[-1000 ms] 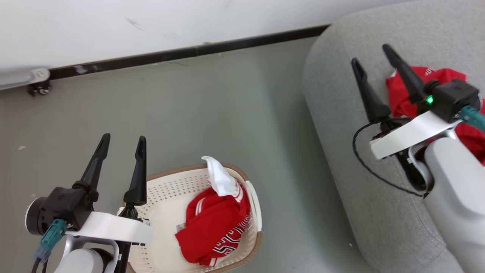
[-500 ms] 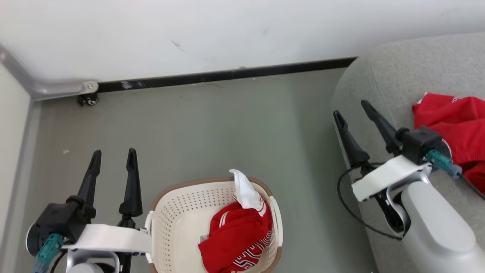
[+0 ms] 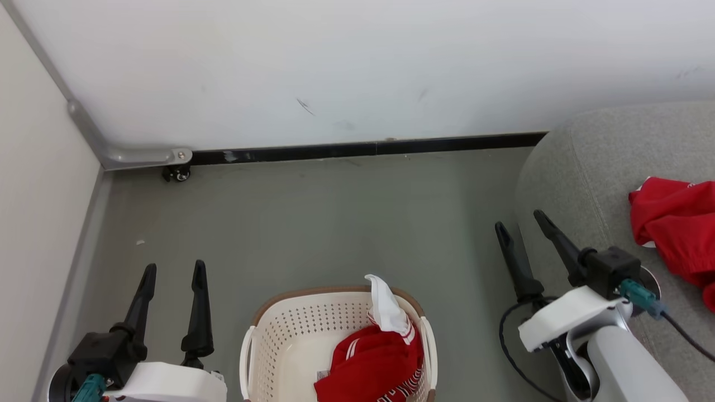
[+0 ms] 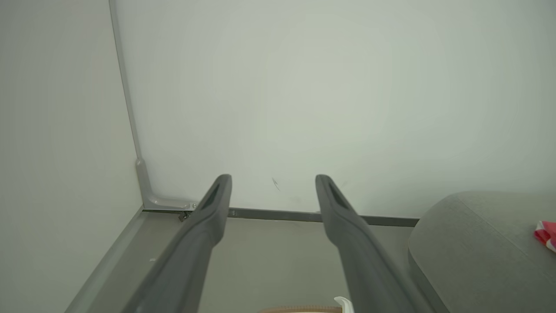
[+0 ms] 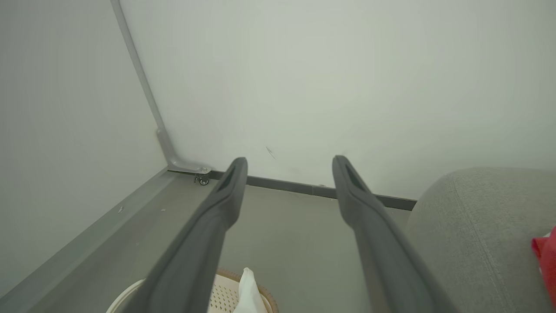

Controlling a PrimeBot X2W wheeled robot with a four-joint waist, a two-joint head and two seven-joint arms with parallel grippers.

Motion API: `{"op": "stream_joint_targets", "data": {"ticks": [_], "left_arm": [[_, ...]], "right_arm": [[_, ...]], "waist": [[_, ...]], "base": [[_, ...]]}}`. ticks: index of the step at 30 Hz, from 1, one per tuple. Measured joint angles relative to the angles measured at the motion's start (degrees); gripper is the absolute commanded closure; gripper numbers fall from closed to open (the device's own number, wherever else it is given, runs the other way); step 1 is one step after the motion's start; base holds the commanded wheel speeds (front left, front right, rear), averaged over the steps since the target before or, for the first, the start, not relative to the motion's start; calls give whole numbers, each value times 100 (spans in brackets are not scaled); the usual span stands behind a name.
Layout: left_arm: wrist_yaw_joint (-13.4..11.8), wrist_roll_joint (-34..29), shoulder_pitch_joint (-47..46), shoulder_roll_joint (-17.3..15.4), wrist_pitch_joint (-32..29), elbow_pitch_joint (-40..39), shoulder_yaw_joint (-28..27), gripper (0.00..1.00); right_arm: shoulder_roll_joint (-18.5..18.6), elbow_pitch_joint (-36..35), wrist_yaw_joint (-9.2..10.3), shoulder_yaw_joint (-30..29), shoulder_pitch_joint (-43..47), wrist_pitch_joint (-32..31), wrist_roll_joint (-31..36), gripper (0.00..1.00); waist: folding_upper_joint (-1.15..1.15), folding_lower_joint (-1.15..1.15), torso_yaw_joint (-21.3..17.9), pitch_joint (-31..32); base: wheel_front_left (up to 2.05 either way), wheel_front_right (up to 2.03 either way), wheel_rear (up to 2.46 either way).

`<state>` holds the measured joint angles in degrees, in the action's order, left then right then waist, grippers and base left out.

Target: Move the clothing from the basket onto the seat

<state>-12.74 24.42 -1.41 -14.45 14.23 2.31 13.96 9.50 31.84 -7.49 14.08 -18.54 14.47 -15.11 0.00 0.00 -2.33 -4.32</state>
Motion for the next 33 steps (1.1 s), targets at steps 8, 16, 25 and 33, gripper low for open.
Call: {"op": "stream_joint_targets", "data": {"ticks": [8, 16, 25, 33], "left_arm": [[121, -86, 174, 37, 0, 118, 16, 0], [223, -104, 365, 53, 0, 225, 15, 0], [280, -155, 489, 102, 0, 291, 12, 0], [331, -199, 493, 180, 0, 300, 27, 0]], "right_arm": [[-209, -70, 0, -370, 551, 0, 278, 0], [-464, -155, 0, -641, 1140, -1, 509, 0], [-557, -421, 0, -680, 1401, -3, 857, 0], [-602, -614, 0, -820, 1621, -148, 928, 0]], "waist": [[0, 0, 134, 287], [0, 0, 185, 532], [0, 0, 138, 715], [0, 0, 80, 792]], "base": [[0, 0, 0], [0, 0, 0], [0, 0, 0], [0, 0, 0]]}}
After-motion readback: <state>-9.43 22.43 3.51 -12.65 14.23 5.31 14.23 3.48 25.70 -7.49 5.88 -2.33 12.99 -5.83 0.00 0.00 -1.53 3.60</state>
